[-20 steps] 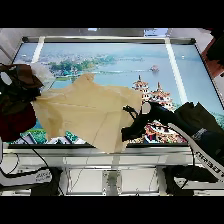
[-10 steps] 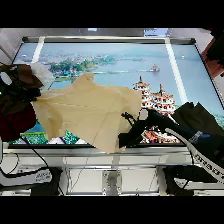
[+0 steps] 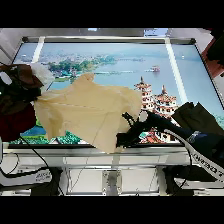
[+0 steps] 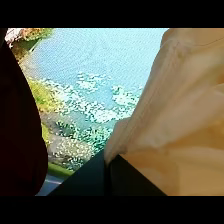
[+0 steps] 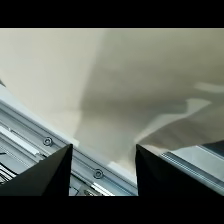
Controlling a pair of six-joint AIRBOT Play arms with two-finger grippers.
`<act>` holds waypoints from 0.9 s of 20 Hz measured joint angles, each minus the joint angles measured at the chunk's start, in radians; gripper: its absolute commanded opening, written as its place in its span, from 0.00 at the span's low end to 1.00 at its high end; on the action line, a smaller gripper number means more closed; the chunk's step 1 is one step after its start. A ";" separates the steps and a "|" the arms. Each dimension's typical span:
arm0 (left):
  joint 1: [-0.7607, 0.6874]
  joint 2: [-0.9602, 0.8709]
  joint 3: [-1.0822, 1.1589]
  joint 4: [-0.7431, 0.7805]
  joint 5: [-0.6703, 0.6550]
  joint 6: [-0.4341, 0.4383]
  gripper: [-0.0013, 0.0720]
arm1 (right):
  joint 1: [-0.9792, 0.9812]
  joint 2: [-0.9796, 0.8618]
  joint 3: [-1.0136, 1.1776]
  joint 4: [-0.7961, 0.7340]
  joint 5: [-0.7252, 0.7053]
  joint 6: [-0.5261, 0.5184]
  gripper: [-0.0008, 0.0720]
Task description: Fold the shirts.
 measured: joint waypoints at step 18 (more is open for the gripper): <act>0.000 0.000 0.000 -0.015 0.000 0.018 0.03 | 0.031 0.031 -0.060 0.011 -0.047 -0.009 0.39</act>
